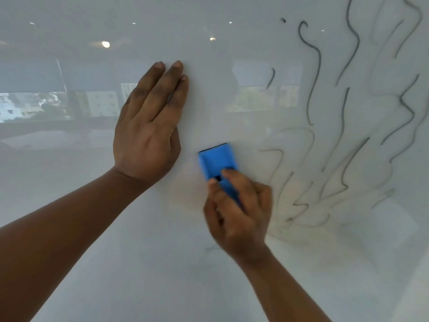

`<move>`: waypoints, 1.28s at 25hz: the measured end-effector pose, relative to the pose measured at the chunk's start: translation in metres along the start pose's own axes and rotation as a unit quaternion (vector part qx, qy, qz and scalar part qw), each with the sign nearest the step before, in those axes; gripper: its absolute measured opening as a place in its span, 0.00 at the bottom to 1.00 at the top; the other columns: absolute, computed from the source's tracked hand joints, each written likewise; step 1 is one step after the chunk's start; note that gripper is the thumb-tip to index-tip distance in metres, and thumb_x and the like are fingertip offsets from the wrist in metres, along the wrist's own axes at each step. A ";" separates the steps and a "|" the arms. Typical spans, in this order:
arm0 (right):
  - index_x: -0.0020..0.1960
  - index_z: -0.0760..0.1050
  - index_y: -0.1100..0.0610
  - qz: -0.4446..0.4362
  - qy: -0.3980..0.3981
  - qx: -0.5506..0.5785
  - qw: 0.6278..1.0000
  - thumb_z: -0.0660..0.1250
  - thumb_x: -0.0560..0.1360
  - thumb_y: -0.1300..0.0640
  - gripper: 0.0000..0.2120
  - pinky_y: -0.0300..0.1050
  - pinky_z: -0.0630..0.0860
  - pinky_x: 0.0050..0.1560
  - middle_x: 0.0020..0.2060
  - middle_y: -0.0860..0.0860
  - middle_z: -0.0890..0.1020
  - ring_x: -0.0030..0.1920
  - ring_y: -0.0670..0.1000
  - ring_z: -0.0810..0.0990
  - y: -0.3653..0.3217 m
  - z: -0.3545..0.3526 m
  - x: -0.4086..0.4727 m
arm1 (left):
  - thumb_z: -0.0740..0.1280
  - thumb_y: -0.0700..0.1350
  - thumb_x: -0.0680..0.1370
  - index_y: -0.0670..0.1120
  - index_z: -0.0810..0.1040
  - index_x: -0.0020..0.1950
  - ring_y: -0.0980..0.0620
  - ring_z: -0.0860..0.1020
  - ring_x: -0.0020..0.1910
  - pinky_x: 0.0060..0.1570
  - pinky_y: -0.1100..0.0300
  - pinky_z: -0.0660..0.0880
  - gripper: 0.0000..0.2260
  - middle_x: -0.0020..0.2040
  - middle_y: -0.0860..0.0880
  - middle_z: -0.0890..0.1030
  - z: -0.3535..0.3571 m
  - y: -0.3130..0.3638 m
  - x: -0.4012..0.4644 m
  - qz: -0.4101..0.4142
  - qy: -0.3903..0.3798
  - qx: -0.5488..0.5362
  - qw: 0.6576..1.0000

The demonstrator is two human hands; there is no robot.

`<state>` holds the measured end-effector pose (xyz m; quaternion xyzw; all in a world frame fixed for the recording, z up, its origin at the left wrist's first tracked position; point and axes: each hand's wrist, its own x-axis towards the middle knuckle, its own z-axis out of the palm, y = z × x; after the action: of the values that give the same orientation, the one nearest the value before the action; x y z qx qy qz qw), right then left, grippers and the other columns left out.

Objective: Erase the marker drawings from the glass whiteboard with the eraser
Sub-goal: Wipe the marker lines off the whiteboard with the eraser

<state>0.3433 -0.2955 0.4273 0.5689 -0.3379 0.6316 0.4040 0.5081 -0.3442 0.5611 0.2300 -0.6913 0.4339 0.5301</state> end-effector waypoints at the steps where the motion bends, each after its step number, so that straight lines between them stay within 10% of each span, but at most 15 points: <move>1: 0.53 0.82 0.53 0.025 0.032 -0.018 0.999 0.74 0.74 0.60 0.09 0.49 0.75 0.51 0.58 0.55 0.84 0.49 0.57 0.80 0.014 -0.006 0.007 | 0.53 0.30 0.81 0.35 0.72 0.72 0.38 0.66 0.75 0.73 0.46 0.67 0.20 0.73 0.39 0.71 0.001 0.004 -0.003 0.001 0.001 -0.003 1.000; 4: 0.57 0.79 0.53 0.131 0.115 -0.029 0.984 0.73 0.74 0.61 0.12 0.48 0.70 0.54 0.60 0.56 0.81 0.52 0.58 0.79 0.018 0.002 0.025 | 0.52 0.31 0.82 0.35 0.72 0.72 0.38 0.67 0.74 0.72 0.44 0.68 0.20 0.73 0.38 0.71 0.001 0.009 -0.010 0.014 0.003 -0.001 1.000; 10: 0.56 0.78 0.52 -0.006 -0.047 -0.005 0.999 0.74 0.74 0.59 0.13 0.54 0.77 0.49 0.59 0.53 0.84 0.49 0.58 0.85 -0.005 -0.013 -0.055 | 0.55 0.30 0.82 0.35 0.72 0.72 0.36 0.68 0.73 0.71 0.43 0.69 0.19 0.72 0.38 0.72 0.003 0.011 -0.022 0.032 0.006 -0.002 0.999; 16: 0.60 0.78 0.53 0.150 0.101 -0.052 0.982 0.73 0.75 0.58 0.14 0.43 0.67 0.58 0.61 0.54 0.77 0.56 0.55 0.76 0.011 0.003 -0.019 | 0.57 0.28 0.80 0.36 0.72 0.72 0.37 0.69 0.73 0.72 0.46 0.69 0.20 0.73 0.40 0.72 0.005 0.013 -0.029 0.045 0.016 -0.003 0.999; 22: 0.57 0.76 0.53 0.016 -0.061 -0.071 0.995 0.75 0.72 0.58 0.15 0.52 0.77 0.45 0.59 0.54 0.77 0.48 0.58 0.83 -0.014 -0.021 -0.091 | 0.57 0.29 0.81 0.36 0.72 0.72 0.37 0.68 0.73 0.70 0.46 0.70 0.20 0.73 0.40 0.72 0.004 0.014 -0.037 0.056 0.009 -0.011 0.998; 27: 0.60 0.78 0.55 0.193 0.114 -0.095 0.970 0.73 0.74 0.57 0.15 0.45 0.71 0.55 0.56 0.58 0.79 0.53 0.55 0.75 0.008 -0.004 -0.040 | 0.57 0.29 0.80 0.37 0.73 0.72 0.39 0.69 0.73 0.69 0.45 0.71 0.20 0.72 0.42 0.73 0.006 0.015 -0.042 0.045 0.013 -0.019 0.999; 32: 0.57 0.77 0.55 0.103 -0.034 -0.074 0.991 0.74 0.73 0.54 0.14 0.52 0.78 0.41 0.55 0.54 0.75 0.49 0.55 0.74 -0.044 -0.010 -0.118 | 0.57 0.29 0.80 0.36 0.73 0.72 0.38 0.70 0.72 0.68 0.46 0.72 0.20 0.72 0.40 0.74 0.001 0.015 -0.050 0.067 0.002 -0.037 0.997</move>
<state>0.3812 -0.2823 0.3077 0.5205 -0.4539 0.6238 0.3660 0.5128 -0.3443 0.5088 0.1624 -0.7199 0.4426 0.5094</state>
